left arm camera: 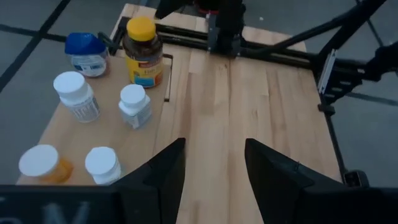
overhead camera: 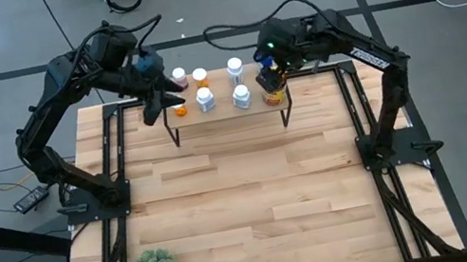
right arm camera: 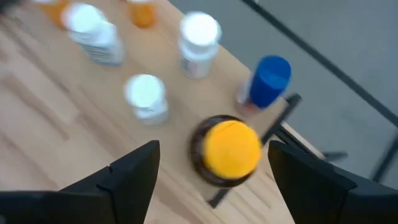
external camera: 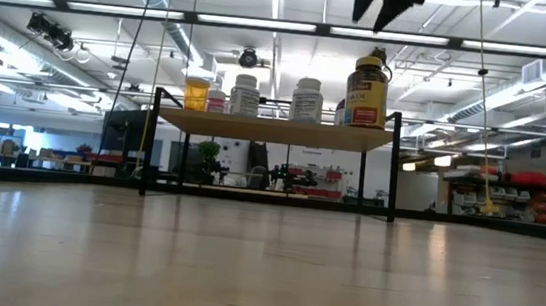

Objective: Pick and place medicine bottles onto shelf by color
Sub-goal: Return to Home Position

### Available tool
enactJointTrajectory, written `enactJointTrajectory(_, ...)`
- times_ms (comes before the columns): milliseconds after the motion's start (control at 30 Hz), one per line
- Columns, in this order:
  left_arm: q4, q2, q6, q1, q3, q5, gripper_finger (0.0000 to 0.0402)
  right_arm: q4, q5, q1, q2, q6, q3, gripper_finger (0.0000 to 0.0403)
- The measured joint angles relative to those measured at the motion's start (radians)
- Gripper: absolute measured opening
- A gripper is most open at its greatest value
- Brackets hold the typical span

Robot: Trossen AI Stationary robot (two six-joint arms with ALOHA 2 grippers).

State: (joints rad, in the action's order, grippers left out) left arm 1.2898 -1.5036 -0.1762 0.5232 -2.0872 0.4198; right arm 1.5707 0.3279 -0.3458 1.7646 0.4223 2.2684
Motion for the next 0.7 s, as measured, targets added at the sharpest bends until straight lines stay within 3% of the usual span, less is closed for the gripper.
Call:
enactJointTrajectory(100, -0.006, 0.05, -0.039, 0.002, 0.027, 0.017, 0.0166, -0.033, 0.039, 0.079, -0.038, 0.021, 0.0, 0.0305)
enactJointTrajectory(167, -0.095, 0.148, -0.041, 0.002, 0.115, 0.032, 0.0153, -0.06, 0.085, 0.14, -0.064, 0.048, 0.0, 0.0297)
enactJointTrajectory(367, -0.511, 0.507, 0.162, 0.027, 0.667, 0.037, 0.0092, -0.096, 0.285, 0.31, -0.16, 0.201, -0.079, 0.0258)
enactJointTrajectory(533, -0.946, 0.726, 0.513, 0.027, 1.062, 0.046, 0.0041, -0.287, 0.285, 0.405, -0.299, 0.338, -0.401, 0.0198)
enactJointTrajectory(700, -1.139, 0.849, 0.666, 0.029, 1.251, 0.028, 0.0006, -0.626, 0.195, 0.441, -0.525, 0.4, -0.807, 0.0112)
